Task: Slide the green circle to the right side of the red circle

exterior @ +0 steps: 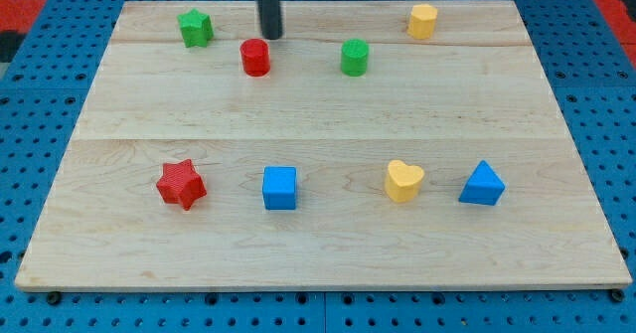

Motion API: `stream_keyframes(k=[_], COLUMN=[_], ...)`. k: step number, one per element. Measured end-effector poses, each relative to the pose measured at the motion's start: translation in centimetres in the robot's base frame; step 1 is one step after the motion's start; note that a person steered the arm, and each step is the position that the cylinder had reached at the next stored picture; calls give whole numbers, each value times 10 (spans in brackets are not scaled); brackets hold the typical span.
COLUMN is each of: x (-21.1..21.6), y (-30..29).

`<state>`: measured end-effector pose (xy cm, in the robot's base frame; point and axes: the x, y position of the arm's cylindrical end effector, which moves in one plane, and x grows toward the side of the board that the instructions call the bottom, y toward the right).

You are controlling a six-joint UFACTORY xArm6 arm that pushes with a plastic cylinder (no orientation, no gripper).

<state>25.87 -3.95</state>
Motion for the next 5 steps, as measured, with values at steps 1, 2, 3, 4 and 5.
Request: stream_keyframes(k=[1,2,3,4,5], x=[3,15,44,67,67], y=[65,117,147,170,141])
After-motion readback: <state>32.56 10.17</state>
